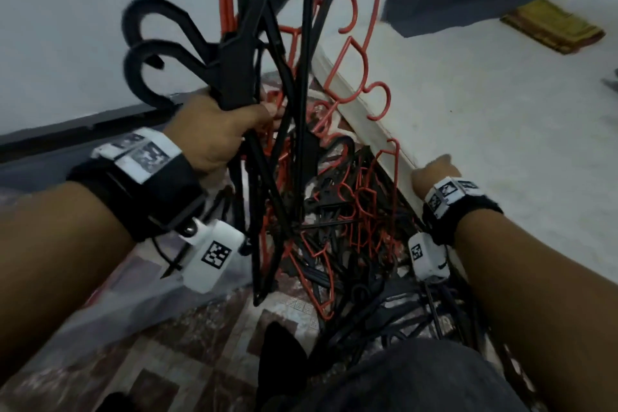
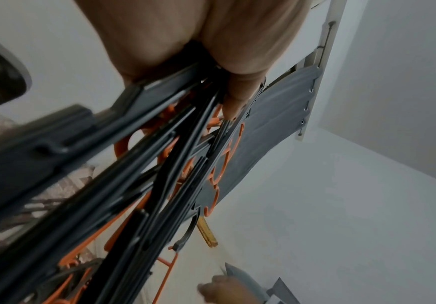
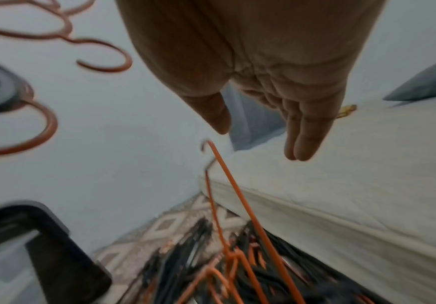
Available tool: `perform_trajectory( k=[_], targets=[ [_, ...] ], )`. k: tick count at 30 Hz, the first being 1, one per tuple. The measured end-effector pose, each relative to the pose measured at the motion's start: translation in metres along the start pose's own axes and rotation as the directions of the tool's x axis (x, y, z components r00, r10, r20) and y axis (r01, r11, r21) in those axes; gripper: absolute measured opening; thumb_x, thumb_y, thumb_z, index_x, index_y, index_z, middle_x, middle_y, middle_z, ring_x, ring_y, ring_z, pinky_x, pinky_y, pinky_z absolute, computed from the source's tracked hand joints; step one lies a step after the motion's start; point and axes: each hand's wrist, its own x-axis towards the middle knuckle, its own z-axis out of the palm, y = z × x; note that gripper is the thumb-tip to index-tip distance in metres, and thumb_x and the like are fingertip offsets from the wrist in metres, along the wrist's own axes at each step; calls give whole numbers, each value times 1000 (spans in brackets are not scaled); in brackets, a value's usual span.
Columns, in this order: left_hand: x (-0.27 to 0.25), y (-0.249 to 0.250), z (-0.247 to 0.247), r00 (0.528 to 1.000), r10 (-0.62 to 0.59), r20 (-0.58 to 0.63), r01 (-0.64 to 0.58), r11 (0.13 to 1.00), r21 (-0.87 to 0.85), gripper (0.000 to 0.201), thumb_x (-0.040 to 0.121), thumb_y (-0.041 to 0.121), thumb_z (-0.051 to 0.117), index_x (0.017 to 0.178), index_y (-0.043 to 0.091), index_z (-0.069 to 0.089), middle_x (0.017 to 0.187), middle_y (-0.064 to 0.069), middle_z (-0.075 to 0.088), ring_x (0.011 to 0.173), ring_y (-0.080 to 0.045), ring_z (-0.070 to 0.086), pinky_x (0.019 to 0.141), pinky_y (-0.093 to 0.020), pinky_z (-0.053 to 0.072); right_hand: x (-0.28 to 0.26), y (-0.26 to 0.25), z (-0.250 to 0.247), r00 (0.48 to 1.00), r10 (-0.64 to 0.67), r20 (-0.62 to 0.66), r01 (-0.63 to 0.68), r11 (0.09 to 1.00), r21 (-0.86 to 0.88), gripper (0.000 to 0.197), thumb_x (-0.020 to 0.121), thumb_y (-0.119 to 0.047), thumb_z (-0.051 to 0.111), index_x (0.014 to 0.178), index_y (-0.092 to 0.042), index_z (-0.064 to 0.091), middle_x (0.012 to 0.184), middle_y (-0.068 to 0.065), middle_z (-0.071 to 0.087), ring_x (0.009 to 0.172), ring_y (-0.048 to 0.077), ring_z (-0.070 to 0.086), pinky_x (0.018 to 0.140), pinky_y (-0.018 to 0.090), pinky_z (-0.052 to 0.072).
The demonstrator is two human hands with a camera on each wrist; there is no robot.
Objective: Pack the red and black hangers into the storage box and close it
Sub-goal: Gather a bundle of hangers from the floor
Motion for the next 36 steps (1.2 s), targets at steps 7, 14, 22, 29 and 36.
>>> perform_trajectory(
  k=[7,14,22,29,36],
  targets=[
    [-23,28,-143,997,-3,74,-18,959,282,17,79,35,80,93,29,73,99,4,74,94,-13,69,98,-41,51,-95,-120,-43,830,-528,-182,558,799,223,46,90,-33,57,133,-18,57,116,8,70,98,22,68,88,30,50],
    [-59,-16,-253,969,-245,-14,193,728,658,45,75,56,75,111,29,66,104,-2,70,93,-23,65,93,-40,51,-226,-248,21,631,-756,172,608,620,496,35,90,-39,63,117,-17,66,103,9,72,91,26,71,81,41,58],
    [-70,-130,-285,899,-436,46,245,588,771,39,81,61,66,108,33,59,86,-2,67,77,-23,64,74,-33,54,-256,-288,125,651,-621,437,296,737,608,10,95,-30,63,86,-25,62,93,3,64,70,20,67,66,34,57],
    [-38,-216,-278,903,-406,137,185,658,730,63,81,53,69,135,30,44,89,3,59,66,-9,51,55,-22,37,-230,-313,203,678,-458,575,167,858,486,13,92,-34,66,90,-21,63,100,5,67,84,23,72,58,29,52],
    [-11,-278,-250,863,-467,193,175,635,752,58,62,58,70,114,39,55,104,0,70,85,-22,62,76,-27,48,-216,-321,255,672,-408,618,153,893,424,34,85,-27,70,115,-12,65,95,4,68,85,23,68,71,36,57]
  ],
)
